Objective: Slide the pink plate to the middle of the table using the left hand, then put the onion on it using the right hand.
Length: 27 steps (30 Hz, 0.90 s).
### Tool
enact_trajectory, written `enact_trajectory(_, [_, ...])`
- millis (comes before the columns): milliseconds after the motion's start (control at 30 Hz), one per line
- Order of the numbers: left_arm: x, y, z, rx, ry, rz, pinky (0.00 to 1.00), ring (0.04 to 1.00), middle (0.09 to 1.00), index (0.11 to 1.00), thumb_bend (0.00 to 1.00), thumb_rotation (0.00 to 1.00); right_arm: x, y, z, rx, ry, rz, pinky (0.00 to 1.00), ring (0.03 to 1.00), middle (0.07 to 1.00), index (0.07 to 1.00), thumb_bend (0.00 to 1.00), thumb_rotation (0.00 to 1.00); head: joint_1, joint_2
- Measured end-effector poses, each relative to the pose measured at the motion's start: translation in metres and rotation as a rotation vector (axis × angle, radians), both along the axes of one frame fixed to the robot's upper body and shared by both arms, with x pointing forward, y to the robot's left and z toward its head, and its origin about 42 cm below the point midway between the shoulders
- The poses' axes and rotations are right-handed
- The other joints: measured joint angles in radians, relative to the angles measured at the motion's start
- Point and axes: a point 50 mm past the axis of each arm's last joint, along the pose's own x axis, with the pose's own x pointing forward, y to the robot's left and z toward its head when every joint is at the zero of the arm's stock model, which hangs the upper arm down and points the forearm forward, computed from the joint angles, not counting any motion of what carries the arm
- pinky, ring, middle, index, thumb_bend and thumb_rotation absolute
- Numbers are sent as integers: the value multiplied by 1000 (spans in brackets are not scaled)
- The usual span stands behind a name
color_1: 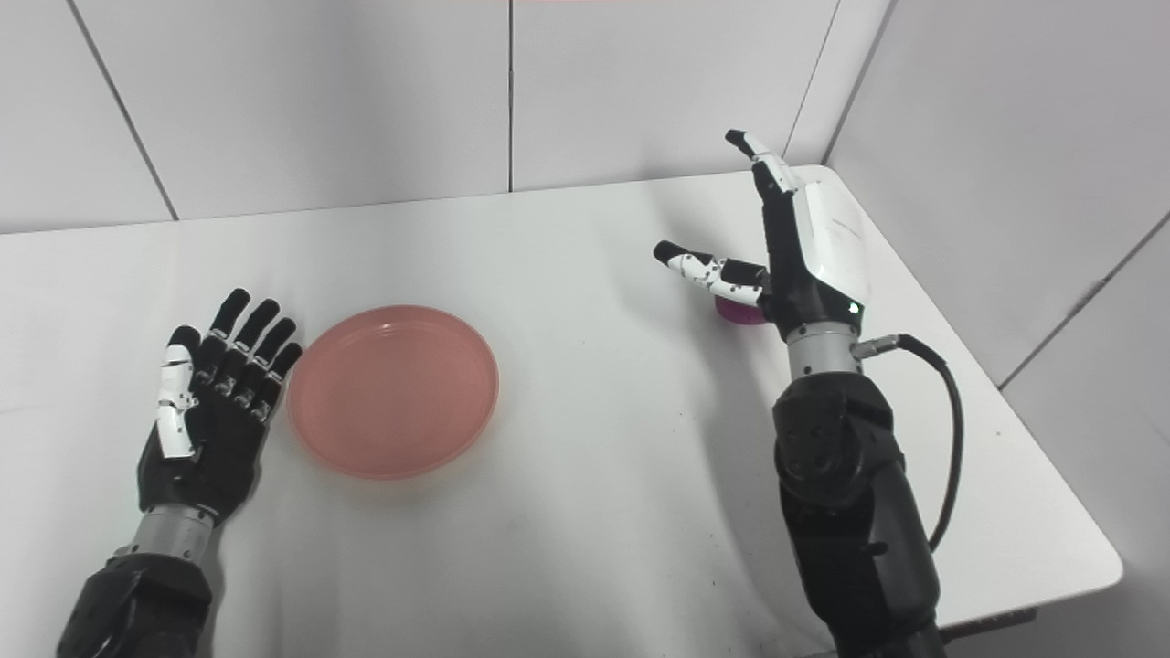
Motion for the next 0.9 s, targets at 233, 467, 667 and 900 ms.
enact_trajectory(233, [1, 1, -1, -8, -6, 3, 959, 933, 925, 923, 408, 1000, 3, -7, -5, -20, 14, -46, 697, 818, 876, 891, 1000, 423, -9, -11])
enact_trajectory(467, [3, 3, -2, -13, -5, 2, 951, 932, 926, 919, 400, 1000, 3, -18, -15, -19, 47, -95, 680, 815, 893, 893, 1000, 411, -20, -21])
enact_trajectory(667, [4, 5, -3, -8, -5, -1, 952, 928, 921, 914, 407, 1000, 8, -28, -29, -11, 104, -140, 688, 815, 885, 888, 1000, 423, -26, -26])
enact_trajectory(900, [4, 6, -3, -9, -5, 2, 954, 929, 922, 914, 410, 1000, 10, -37, -36, -7, 138, -175, 688, 815, 882, 893, 1000, 426, -28, -29])
